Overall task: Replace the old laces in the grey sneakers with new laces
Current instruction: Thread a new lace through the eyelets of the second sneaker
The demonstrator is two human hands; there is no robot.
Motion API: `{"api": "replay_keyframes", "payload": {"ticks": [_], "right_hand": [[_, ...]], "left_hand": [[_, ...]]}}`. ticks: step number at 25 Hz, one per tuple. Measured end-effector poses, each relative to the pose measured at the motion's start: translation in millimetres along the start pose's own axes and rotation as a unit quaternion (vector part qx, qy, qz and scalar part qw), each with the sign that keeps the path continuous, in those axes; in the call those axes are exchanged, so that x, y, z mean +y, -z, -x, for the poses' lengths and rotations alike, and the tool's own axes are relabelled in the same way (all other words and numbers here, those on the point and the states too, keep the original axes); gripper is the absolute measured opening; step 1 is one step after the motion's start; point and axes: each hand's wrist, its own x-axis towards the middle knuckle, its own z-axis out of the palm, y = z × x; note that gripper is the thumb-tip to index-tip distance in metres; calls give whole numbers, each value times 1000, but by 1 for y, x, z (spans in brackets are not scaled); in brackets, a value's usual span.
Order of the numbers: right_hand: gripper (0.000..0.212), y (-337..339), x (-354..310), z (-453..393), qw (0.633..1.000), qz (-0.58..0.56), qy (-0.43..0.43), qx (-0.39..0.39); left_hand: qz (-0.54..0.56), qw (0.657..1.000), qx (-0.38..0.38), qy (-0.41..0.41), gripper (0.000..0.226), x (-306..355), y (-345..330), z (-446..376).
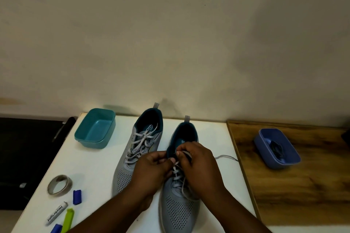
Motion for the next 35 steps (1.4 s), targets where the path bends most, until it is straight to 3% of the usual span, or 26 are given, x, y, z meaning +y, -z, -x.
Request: {"api": "replay_keyframes", "payload": {"ticks": [4, 12, 19, 24, 30, 35], "right_hand": [[9, -2, 0, 2, 1000, -14, 9, 0], [9, -9, -2, 4, 998, -19, -8, 54], [13, -9, 1, 1, 999, 15, 2, 51], [15, -12, -4, 3, 998, 53, 7, 44], [17, -7, 2, 0, 997, 59, 2, 44], [18, 3, 1, -3, 994, 105, 22, -7]], "left_hand": [[43, 999, -20, 21, 19, -1, 2, -4], [21, 1000, -20, -1, 19, -10, 4, -9], [-132, 982, -30, -129, 21, -9, 7, -10], [-132, 980, 1, -148, 26, -11, 2, -9], [-232, 946, -28, -226, 20, -7, 3, -12], [-259, 932, -24, -251, 23, -7, 1, -11]]}}
